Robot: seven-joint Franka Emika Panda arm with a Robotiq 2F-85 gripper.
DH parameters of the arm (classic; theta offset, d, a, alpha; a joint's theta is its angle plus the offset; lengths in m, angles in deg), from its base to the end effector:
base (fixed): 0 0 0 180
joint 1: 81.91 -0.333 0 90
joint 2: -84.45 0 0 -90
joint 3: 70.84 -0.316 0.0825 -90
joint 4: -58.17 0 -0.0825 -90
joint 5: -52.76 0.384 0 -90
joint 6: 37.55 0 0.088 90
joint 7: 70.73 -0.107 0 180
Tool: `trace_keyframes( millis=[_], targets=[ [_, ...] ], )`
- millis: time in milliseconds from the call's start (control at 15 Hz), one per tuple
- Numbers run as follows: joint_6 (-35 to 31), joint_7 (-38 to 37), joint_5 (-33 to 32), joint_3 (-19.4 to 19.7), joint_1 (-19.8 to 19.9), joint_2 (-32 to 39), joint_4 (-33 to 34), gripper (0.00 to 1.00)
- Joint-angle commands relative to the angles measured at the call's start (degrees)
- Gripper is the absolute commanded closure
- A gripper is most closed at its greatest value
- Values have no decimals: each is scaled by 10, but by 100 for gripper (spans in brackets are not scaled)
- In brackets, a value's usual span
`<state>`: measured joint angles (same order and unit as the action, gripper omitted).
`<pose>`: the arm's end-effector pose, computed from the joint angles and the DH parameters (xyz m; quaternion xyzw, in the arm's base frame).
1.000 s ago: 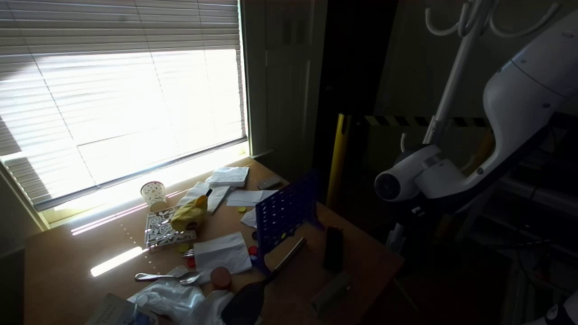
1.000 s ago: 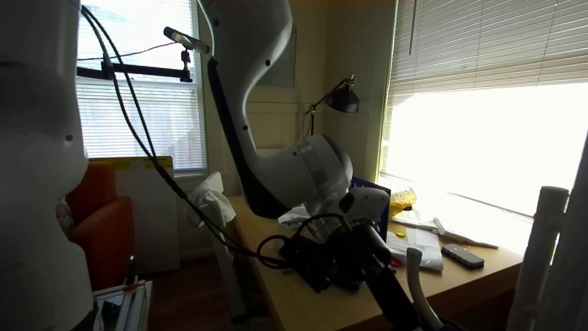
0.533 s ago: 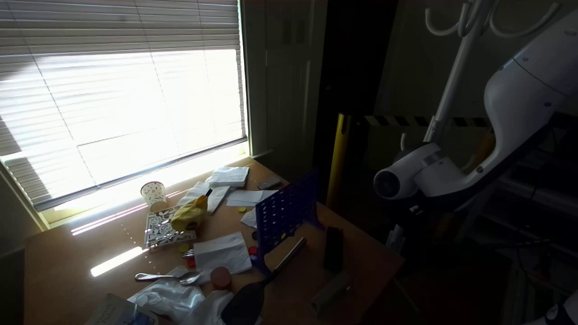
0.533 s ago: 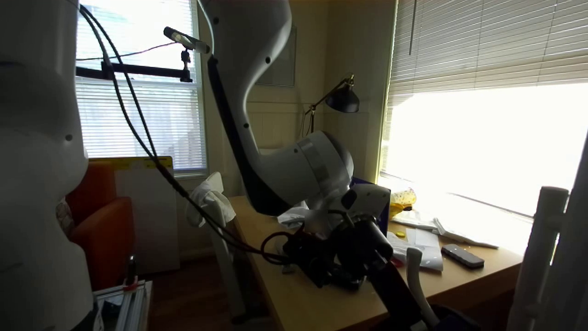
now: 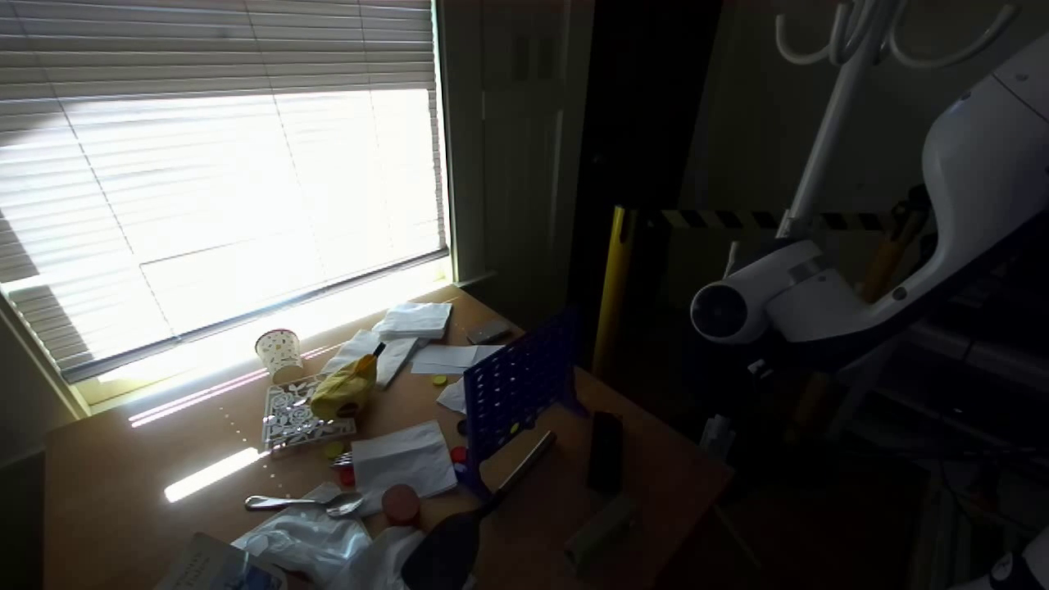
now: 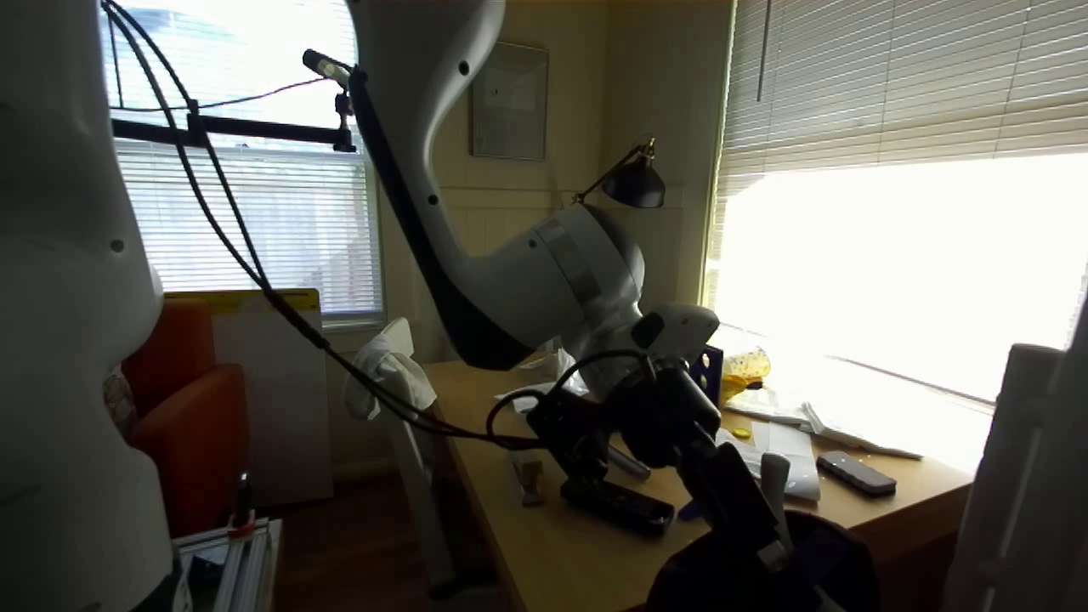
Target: Move the hat to the top half of the coat rack
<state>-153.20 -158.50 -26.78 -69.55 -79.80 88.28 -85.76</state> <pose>0.4319 -0.0833 0.2502 0.8206 -0.2296 0.1634 0.4973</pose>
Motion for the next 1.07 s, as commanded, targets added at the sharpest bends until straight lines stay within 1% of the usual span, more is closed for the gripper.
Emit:
trace_keyframes(
  millis=[0, 333, 533, 667, 733, 867, 1000],
  targets=[
    [-44, 54, 8, 7, 6, -60, -31, 99],
    [-102, 145, 38, 23, 10, -99, -49, 99],
    [-134, 199, 78, 34, 13, -114, -53, 99],
    [-147, 225, 111, 40, 16, -122, -53, 99],
    [-152, 226, 128, 43, 17, -127, -53, 99],
    [-164, 241, 177, 50, 21, -139, -52, 99],
    [-175, 276, 231, 57, 25, -151, -51, 99]
  ],
)
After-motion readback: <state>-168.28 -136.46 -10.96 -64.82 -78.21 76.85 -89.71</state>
